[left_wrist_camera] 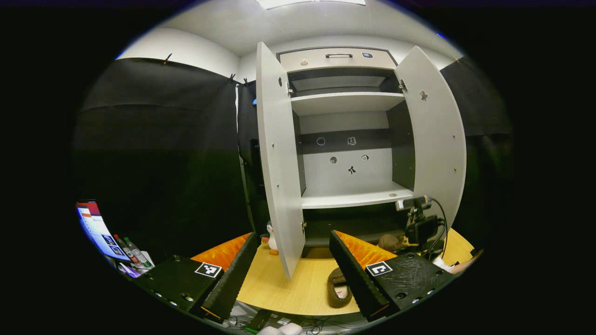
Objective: Grab one shoe with the right hand and put it into the shoe cabinet, grab the other shoe with the left hand and put it into the shoe cabinet; then close the right door with the right hand and the left door with the left hand.
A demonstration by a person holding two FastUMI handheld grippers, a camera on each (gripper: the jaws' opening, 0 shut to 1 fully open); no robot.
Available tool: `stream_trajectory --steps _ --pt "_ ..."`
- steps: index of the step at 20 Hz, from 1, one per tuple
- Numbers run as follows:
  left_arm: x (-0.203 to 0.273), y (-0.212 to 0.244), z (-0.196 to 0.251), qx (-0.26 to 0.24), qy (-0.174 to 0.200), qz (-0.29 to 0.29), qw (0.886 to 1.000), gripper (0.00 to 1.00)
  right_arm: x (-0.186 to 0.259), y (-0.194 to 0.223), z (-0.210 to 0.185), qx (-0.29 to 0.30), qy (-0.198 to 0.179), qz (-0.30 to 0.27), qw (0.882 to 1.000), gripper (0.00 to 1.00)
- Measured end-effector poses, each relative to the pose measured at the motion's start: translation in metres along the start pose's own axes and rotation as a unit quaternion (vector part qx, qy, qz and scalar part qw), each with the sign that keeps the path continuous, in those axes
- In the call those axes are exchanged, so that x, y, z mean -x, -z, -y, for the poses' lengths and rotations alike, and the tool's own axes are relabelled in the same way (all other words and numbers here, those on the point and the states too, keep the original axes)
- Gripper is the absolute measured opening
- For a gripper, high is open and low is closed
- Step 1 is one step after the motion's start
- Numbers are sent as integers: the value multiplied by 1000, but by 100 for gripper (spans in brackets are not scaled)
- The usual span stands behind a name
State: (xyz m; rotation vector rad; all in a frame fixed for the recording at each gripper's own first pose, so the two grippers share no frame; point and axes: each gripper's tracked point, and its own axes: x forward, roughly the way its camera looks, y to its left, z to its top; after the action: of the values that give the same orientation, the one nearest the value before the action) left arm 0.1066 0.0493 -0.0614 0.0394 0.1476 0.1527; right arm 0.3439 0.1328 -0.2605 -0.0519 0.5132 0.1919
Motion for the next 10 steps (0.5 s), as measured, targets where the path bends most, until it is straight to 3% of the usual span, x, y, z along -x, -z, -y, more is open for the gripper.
stream_trajectory --steps 4,10 --pt "0 6 6 7 4 -1 1000 96 13 -90 -3 -6 -13 54 998 9" --pt "2 13 3 16 -15 -8 1000 96 -13 -213 12 11 7 116 993 10"
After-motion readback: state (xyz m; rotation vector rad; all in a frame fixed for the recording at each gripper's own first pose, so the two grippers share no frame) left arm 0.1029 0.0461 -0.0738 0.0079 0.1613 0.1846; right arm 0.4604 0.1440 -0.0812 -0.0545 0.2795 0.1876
